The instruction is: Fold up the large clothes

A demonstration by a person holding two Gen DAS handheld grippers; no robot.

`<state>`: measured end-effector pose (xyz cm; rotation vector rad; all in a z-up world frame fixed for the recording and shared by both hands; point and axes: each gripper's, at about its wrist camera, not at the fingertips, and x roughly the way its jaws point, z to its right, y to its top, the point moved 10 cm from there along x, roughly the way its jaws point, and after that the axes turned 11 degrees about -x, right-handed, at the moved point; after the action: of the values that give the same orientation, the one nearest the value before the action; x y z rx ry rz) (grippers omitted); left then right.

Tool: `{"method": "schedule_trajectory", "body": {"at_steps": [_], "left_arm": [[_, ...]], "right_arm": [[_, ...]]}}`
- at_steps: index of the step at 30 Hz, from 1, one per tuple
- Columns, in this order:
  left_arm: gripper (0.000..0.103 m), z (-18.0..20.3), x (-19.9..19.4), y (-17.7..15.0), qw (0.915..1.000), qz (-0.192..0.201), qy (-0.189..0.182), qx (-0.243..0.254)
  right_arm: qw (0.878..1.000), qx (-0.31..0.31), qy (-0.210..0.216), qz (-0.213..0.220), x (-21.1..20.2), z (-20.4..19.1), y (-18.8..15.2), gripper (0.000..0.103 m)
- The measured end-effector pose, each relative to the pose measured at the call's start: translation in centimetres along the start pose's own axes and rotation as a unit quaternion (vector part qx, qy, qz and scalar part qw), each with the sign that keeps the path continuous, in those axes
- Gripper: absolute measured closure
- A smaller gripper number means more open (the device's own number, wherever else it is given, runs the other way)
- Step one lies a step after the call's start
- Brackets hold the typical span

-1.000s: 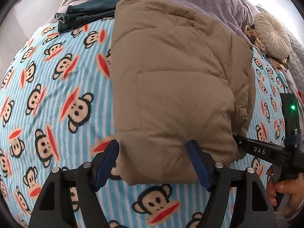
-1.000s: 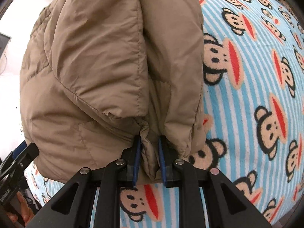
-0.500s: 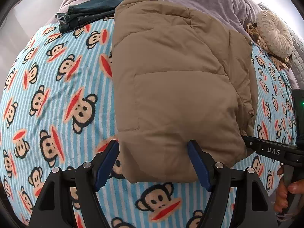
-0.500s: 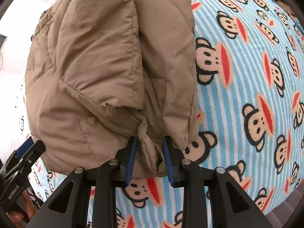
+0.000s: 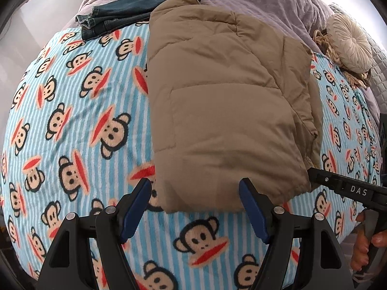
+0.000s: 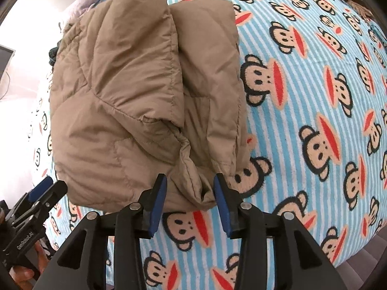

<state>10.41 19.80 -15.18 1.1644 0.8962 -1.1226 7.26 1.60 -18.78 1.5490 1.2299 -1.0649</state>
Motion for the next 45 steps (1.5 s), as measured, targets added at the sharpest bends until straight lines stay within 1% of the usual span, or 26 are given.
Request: {"method": "schedule_trajectory", "body": {"at_steps": [2,5,6,7,8,9,12,14,15,18,19,20,23,24,25,29,33,35,38,45], "left_arm": [[0.027,0.0,-0.3,-0.3,1.0,0.0,0.0,0.003],[0.027,0.1,-0.6,-0.9,1.0,-0.005,0.004,0.005],[0.025,0.2,-0.7,-1.0,1.0,-0.006,0.004,0.005],[0.01,0.3,-0.8,-1.1,1.0,-0.004,0.005,0.004],[0.002,0.5,-1.1,-1.2,1.0,0.002,0.004,0.004],[0.001,0.6,-1.6,-1.1,0.9999,0.013,0.002,0.003],[0.001,1.1,-2.3,-1.1,0.9998,0.021,0.001,0.007],[0.001,1.3,-3.0,-1.2,0.9997,0.026,-0.002,0.004],[0.001,1.3,-3.3,-1.2,0.9996,0.029,-0.001,0.001],[0.001,1.0,-4.2,-1.4,0.9991,0.037,0.006,-0.018],[0.001,0.8,-4.5,-1.5,0.9989,0.038,0.009,-0.025],[0.001,0.6,-4.8,-1.7,0.9986,0.04,0.014,-0.031],[0.001,0.3,-5.8,-2.3,0.9977,0.046,0.027,-0.042],[0.001,0.3,-6.2,-2.4,0.9974,0.05,0.029,-0.043],[0.001,0.4,-6.8,-2.6,0.997,0.056,0.031,-0.043],[0.001,0.9,-9.2,-2.5,0.9946,0.089,0.039,-0.035],[0.001,1.5,-11.3,-2.1,0.9912,0.117,0.052,-0.033],[0.001,1.6,-12.2,-1.9,0.9897,0.127,0.057,-0.035],[0.001,2.0,-13.4,-2.0,0.9883,0.137,0.054,-0.04],[0.001,3.2,-15.9,-2.2,0.9838,0.166,0.059,-0.034]], "right_arm": [[1.0,0.002,0.003,0.004,-1.4,0.5,-0.4,0.057],[1.0,0.003,0.006,0.009,-2.8,1.0,-1.5,0.049],[1.0,0.004,0.007,0.011,-3.2,1.1,-1.8,0.047],[1.0,0.004,0.007,0.012,-3.6,1.1,-2.1,0.046],[1.0,0.004,0.005,0.013,-4.0,1.2,-2.4,0.045],[1.0,0.005,0.003,0.014,-4.0,1.7,-3.0,0.044],[1.0,0.009,0.002,0.02,-5.5,2.3,-4.3,0.041],[1.0,0.011,0.002,0.025,-6.0,2.6,-5.0,0.039],[1.0,0.01,0.002,0.026,-6.3,2.7,-5.3,0.037],[1.0,0.003,0.001,0.03,-6.9,2.9,-5.4,0.032],[0.999,-0.002,0.001,0.032,-7.2,2.9,-5.4,0.029],[0.999,-0.008,-0.002,0.035,-7.2,2.4,-5.1,0.027],[0.999,-0.026,-0.014,0.043,-7.7,1.5,-4.7,0.024],[0.998,-0.033,-0.019,0.048,-8.1,1.2,-4.6,0.017],[0.998,-0.039,-0.022,0.053,-8.4,1.2,-4.4,0.016],[0.993,-0.059,-0.045,0.096,-10.9,0.7,-3.9,0.015],[0.987,-0.074,-0.073,0.122,-13.0,0.3,-3.7,0.015],[0.985,-0.08,-0.078,0.132,-13.9,0.1,-3.6,0.015],[0.984,-0.081,-0.078,0.141,-15.0,-0.1,-3.8,0.015],[0.976,-0.091,-0.106,0.168,-17.5,-0.2,-3.9,0.015]]}}
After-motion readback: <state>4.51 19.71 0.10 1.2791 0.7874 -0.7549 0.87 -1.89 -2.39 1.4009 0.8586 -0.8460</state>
